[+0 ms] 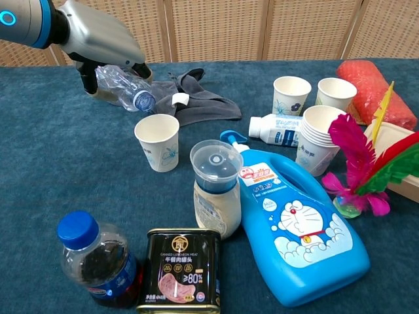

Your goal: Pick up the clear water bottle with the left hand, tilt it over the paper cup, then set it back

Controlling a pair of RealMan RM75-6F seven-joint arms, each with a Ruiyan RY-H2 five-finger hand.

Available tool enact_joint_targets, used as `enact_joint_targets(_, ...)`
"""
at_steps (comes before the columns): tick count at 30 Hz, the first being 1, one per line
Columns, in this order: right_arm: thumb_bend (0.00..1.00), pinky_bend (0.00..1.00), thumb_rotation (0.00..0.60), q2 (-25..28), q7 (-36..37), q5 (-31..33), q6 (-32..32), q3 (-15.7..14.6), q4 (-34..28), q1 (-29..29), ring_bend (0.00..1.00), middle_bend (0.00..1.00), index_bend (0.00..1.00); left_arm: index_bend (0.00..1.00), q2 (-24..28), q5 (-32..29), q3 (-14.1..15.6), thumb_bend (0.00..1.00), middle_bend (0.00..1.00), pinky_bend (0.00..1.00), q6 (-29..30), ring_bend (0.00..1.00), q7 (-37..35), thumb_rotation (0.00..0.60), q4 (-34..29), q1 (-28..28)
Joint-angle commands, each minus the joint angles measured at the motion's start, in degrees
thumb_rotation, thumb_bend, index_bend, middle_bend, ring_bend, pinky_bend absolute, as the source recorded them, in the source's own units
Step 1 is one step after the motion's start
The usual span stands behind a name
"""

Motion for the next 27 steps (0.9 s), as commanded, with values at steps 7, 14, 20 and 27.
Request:
enact_joint_targets(7,0.39,0.00,0.600,-0.16,0.34,0.11,0.02,-0.02,0.34,-0.14,0.00,0.03,0.00,0.35,0.05,-0.41,0.89,0.61,0.40,0.49,0.24,0.39,1.82,0.599,-0.19,-1.25)
enact_joint_targets(14,0.39,0.00,0.600,-0.27,0.67,0.08,0.00,-0.06,0.62,-0.23,0.00,0.03,0.00,0.35,-0.31,-0.26,1.66,0.62,0.40,0.49,0.35,0.39,3.31,0.598,-0.03,-2.16)
enact_joint_targets(20,0.39,0.00,0.600,-0.19,0.74,0.16,-0.06,-0.01,0.64,-0.25,0.00,0.03,0.00,0.35,-0.65,-1.39,1.63,0.61,0.40,0.50,0.69,0.39,2.41,0.599,-0.27,-2.15)
enact_joint_targets(27,0.40,0.00,0.600,-0.01,0.19,0.07,-0.23,0.08,0.17,-0.05,0.00,0.03,0.00,0.35,-0.69,-1.52,1.89,0.61,0.40,0.50,1.52,0.39,0.69,0.599,-0.24,-1.12)
